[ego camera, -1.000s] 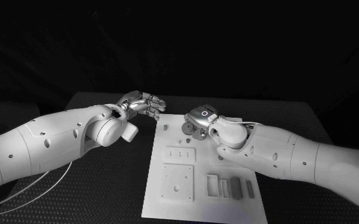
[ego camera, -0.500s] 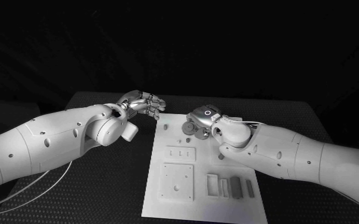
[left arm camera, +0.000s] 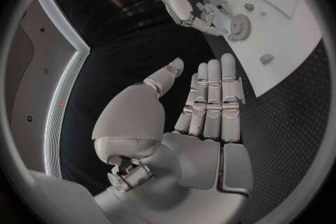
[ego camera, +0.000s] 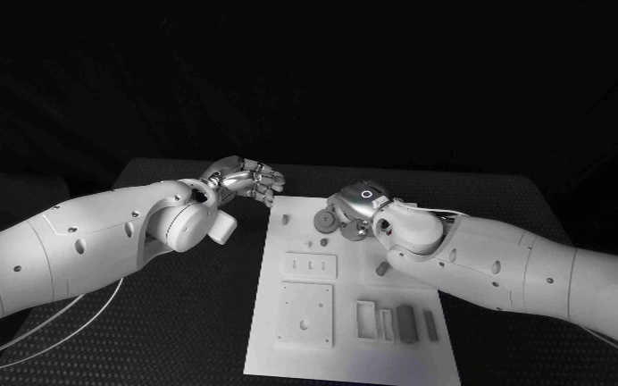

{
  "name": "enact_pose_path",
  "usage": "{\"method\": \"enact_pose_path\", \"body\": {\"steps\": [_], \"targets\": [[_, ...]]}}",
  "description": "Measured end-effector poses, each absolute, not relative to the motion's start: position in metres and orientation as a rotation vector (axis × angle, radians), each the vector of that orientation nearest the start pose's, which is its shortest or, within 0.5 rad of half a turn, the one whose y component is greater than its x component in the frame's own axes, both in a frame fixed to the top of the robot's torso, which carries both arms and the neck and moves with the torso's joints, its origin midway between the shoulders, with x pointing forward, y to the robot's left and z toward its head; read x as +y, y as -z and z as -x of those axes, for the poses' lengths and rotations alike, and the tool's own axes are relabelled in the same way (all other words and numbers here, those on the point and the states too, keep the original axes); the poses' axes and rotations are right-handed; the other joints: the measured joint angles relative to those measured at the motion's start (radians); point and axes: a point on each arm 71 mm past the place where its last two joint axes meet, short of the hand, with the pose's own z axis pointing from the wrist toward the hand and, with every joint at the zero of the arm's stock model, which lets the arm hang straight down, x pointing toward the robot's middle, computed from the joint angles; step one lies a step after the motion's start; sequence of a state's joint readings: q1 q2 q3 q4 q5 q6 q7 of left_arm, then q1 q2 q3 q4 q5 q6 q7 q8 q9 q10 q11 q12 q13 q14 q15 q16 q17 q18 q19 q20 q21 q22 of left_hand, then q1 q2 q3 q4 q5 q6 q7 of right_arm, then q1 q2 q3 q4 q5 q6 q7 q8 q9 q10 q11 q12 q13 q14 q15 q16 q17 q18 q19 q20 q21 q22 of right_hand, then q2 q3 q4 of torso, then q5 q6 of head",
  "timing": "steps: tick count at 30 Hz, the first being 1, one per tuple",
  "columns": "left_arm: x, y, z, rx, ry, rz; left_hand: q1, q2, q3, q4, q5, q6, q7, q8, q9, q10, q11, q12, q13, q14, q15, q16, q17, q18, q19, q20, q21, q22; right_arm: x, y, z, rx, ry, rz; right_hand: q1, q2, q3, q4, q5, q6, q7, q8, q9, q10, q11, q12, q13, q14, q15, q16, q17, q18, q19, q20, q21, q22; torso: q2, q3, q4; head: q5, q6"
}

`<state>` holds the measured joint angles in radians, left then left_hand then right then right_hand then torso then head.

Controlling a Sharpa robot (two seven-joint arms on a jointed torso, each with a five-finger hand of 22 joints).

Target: Assemble the parts on the task board

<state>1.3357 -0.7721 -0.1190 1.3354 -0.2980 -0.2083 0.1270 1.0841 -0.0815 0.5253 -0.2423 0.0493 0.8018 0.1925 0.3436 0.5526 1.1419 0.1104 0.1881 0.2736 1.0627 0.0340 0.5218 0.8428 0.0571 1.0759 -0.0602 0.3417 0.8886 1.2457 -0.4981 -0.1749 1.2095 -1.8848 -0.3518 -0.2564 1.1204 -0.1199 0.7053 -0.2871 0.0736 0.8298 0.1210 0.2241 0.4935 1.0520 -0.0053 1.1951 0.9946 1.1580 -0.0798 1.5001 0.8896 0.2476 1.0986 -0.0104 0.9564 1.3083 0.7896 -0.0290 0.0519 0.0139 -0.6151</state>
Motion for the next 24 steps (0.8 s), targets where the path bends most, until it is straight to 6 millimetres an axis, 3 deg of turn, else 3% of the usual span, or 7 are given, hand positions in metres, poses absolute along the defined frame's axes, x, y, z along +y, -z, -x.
{"method": "enact_pose_path", "body": {"steps": [10, 16, 24], "targets": [[0.222, 0.162, -0.534, 1.700, 1.250, 0.831, 0.000, 0.000, 0.001, 0.001, 0.000, 0.000, 0.000, 0.000, 0.001, 0.000, 0.000, 0.000, 0.001, 0.000, 0.000, 0.000, 0.001, 0.000, 0.000, 0.000, 0.000, 0.001, -0.110, 0.217, -0.531, 1.531, -0.336, 0.542, 0.014, 0.026, -0.003, -0.003, 0.000, 0.001, -0.001, 0.000, -0.003, -0.004, 0.004, 0.000, -0.001, -0.006, -0.006, 0.000, 0.002, 0.001, -0.004, 0.003, 0.000, 0.000, 0.000, 0.0008, 0.0018, -0.005, 0.001], [0.222, 0.162, -0.534, 1.700, 1.249, 0.831, 0.000, 0.000, 0.002, 0.002, 0.000, 0.000, 0.000, 0.000, 0.001, 0.000, 0.000, 0.000, 0.001, 0.000, 0.000, 0.000, 0.001, 0.000, 0.000, 0.000, -0.001, 0.001, -0.111, 0.219, -0.534, 1.560, -0.337, 0.539, 0.011, 0.055, -0.003, -0.003, 0.000, 0.005, -0.005, 0.005, -0.005, -0.006, 0.006, 0.005, -0.001, -0.014, -0.012, 0.000, 0.004, 0.001, -0.013, 0.005, 0.000, 0.000, 0.000, -0.0002, 0.0025, -0.006, -0.001], [0.223, 0.162, -0.534, 1.699, 1.248, 0.832, 0.000, 0.000, 0.002, 0.002, 0.000, 0.000, 0.000, 0.000, 0.001, 0.000, 0.000, -0.004, 0.002, 0.000, 0.000, 0.000, 0.002, 0.000, 0.000, 0.000, -0.004, 0.001, -0.114, 0.222, -0.535, 1.610, -0.339, 0.538, 0.012, 0.067, -0.006, -0.005, 0.000, 0.001, -0.005, 0.005, -0.009, -0.011, 0.007, 0.009, 0.003, -0.021, -0.016, 0.000, 0.008, 0.001, -0.023, 0.005, 0.000, 0.000, 0.000, -0.0009, 0.0025, -0.007, -0.004]]}}
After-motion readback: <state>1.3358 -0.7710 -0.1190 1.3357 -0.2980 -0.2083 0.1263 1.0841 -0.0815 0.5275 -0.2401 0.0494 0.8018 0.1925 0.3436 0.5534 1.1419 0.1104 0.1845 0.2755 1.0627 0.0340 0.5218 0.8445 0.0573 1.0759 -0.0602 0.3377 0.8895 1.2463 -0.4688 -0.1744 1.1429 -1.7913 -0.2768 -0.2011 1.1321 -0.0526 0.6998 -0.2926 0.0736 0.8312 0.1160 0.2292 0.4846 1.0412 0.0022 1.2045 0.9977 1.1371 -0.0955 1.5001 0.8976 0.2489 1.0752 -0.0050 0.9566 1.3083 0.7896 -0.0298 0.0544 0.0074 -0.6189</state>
